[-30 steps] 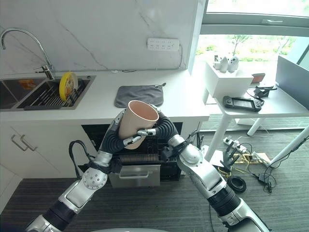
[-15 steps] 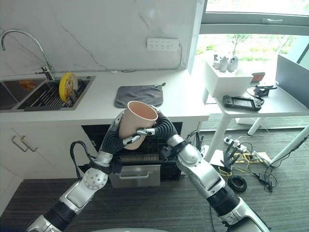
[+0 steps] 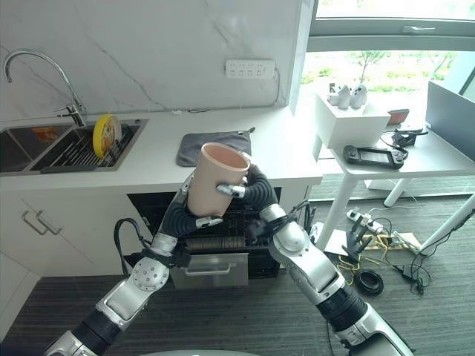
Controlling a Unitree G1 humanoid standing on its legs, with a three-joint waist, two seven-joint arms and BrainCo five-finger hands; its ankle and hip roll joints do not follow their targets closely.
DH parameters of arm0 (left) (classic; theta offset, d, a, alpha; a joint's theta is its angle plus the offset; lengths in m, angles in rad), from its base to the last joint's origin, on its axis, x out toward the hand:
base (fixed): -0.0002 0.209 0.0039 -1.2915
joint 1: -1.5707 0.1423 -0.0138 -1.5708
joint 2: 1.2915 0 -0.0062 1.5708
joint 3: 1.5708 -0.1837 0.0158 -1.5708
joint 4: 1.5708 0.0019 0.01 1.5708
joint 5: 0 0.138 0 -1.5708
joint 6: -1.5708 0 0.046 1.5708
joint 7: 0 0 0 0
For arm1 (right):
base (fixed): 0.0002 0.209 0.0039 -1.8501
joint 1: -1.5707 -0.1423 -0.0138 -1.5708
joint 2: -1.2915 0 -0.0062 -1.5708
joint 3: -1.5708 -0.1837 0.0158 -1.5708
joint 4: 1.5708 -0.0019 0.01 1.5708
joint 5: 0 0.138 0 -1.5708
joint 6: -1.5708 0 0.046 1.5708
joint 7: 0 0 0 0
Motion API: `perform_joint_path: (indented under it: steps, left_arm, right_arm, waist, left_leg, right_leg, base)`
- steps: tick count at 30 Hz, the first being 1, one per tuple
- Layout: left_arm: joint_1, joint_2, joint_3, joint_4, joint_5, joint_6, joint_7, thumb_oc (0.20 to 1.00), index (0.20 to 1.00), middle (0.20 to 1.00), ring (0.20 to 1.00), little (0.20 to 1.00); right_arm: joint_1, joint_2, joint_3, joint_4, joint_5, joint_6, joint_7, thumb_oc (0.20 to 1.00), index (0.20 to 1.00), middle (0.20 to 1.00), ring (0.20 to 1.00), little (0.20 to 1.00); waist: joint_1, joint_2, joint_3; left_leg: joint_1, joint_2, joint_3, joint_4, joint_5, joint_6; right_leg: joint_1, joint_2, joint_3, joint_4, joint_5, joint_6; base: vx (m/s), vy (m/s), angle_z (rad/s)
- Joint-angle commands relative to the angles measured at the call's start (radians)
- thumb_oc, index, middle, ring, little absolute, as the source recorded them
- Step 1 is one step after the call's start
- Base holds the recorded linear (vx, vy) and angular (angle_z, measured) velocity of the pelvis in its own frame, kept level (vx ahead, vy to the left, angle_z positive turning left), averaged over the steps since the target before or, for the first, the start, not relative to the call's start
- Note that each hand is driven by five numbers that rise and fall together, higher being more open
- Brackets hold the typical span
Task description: Place the dishes in the dishwasher.
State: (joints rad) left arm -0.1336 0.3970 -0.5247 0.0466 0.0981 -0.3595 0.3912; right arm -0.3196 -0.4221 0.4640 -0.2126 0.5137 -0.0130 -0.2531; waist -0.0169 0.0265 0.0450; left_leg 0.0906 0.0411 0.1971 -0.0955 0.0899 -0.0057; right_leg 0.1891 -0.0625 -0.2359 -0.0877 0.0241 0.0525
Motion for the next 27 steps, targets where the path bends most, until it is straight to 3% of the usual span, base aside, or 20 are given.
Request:
perform_joint_path:
  steps: [1, 9, 17, 22, 26, 27]
  left_arm:
    - [-0.074, 0.0, -0.048, 0.018, 0.043, -0.031, 0.029, 1.0, 1.0, 1.0, 1.0, 1.0]
    - [-0.047, 0.006, 0.006, 0.002, 0.051, -0.025, 0.055, 1.0, 1.0, 1.0, 1.0, 1.0]
    - [-0.04, 0.009, 0.029, 0.005, 0.053, -0.006, 0.055, 1.0, 1.0, 1.0, 1.0, 1.0]
    - [-0.015, 0.034, 0.068, 0.003, 0.042, 0.01, 0.006, 1.0, 1.0, 1.0, 1.0, 1.0]
    - [0.012, 0.07, 0.108, 0.023, 0.068, -0.013, 0.007, 1.0, 1.0, 1.0, 1.0, 1.0]
    - [0.037, 0.094, 0.15, 0.006, 0.042, -0.039, -0.009, 1.0, 1.0, 1.0, 1.0, 1.0]
  right_arm:
    - [-0.105, 0.082, -0.086, -0.054, 0.064, -0.119, -0.081, 0.2, 0.2, 0.2, 0.2, 0.2]
    - [-0.016, 0.07, -0.208, -0.036, 0.072, -0.19, -0.113, 0.2, 0.2, 0.2, 0.2, 0.2]
    - [-0.008, 0.073, -0.245, -0.01, 0.075, -0.24, -0.164, 0.2, 0.2, 0.2, 0.2, 0.2]
    - [0.033, 0.059, -0.277, -0.012, 0.119, -0.238, -0.115, 0.2, 0.2, 0.2, 0.2, 0.2]
    - [0.065, 0.042, -0.274, -0.004, 0.149, -0.254, 0.011, 0.2, 0.2, 0.2, 0.2, 0.2]
    - [0.108, 0.011, -0.28, -0.012, 0.164, -0.31, 0.049, 0.2, 0.2, 0.2, 0.2, 0.2]
  waist:
    - [0.012, -0.04, 0.027]
    - [0.004, -0.037, 0.029]
    - [0.005, -0.035, 0.03]
    - [0.005, -0.033, 0.032]
    - [-0.001, -0.046, 0.052]
    - [0.011, -0.054, 0.093]
  left_leg:
    - [0.105, 0.019, -0.001, 0.008, -0.118, -0.015]
    - [0.104, 0.022, -0.003, 0.008, -0.118, -0.015]
    - [0.1, 0.024, -0.006, 0.008, -0.115, -0.019]
    - [0.102, 0.03, -0.009, 0.013, -0.11, -0.027]
    - [0.041, 0.063, 0.045, 0.201, -0.125, -0.055]
    - [-0.139, 0.091, -0.017, 0.507, -0.05, -0.083]
  right_leg:
    - [-0.005, -0.055, 0.021, 0.007, -0.002, 0.052]
    - [-0.005, -0.053, 0.019, 0.007, -0.002, 0.048]
    - [-0.005, -0.05, 0.015, 0.003, -0.002, 0.046]
    - [-0.008, -0.04, 0.024, 0.008, -0.007, 0.037]
    - [-0.025, -0.043, 0.023, 0.042, -0.018, 0.015]
    - [-0.038, -0.045, 0.035, 0.06, -0.019, -0.022]
  base:
    - [0.0, 0.0, 0.0]
    - [0.0, 0.0, 0.0]
    - [0.0, -0.019, 0.05]
    - [0.02, -0.074, 0.03]
    - [0.03, -0.078, 0.03]
    - [-0.04, 0.094, 0.68]
